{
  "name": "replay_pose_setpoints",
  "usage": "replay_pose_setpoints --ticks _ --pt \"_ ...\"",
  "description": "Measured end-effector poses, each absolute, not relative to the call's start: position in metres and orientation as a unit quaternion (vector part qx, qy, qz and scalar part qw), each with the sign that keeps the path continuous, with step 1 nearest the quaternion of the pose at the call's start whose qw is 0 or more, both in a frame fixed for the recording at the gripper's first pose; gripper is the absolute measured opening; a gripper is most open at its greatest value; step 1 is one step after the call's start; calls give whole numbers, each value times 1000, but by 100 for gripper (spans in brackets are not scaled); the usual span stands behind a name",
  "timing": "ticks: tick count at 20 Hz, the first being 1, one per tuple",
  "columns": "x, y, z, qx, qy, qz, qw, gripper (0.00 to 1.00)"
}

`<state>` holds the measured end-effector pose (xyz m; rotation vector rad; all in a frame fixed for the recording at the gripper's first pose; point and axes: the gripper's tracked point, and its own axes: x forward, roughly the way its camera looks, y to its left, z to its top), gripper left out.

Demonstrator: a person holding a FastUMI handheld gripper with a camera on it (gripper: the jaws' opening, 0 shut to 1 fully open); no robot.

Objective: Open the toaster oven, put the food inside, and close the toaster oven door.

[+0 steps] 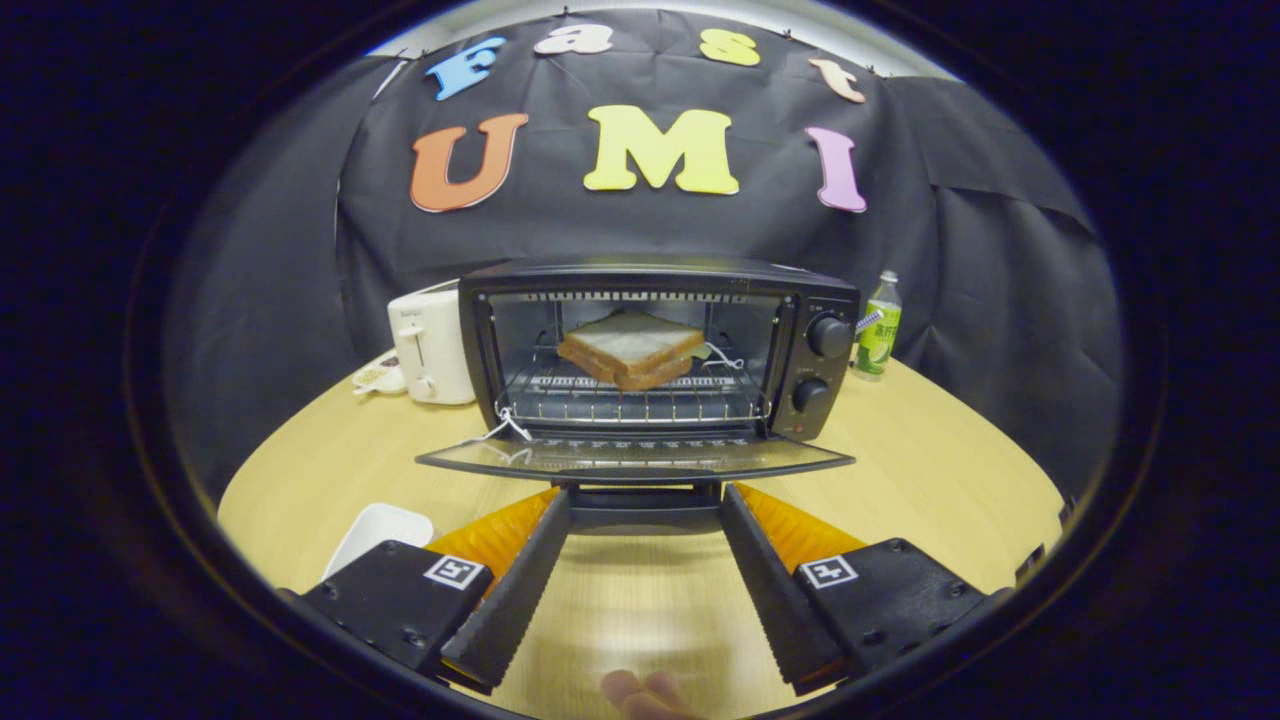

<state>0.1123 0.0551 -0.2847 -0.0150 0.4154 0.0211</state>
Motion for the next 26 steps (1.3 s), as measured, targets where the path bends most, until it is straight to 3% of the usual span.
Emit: replay_pose_setpoints --ticks 13,19,26 --pt "138 60 -238 -7 80 23 997 99" --pt "158 67 -221 -3 74 33 997 99" --pt "116 62 -184 -27 63 47 997 99"
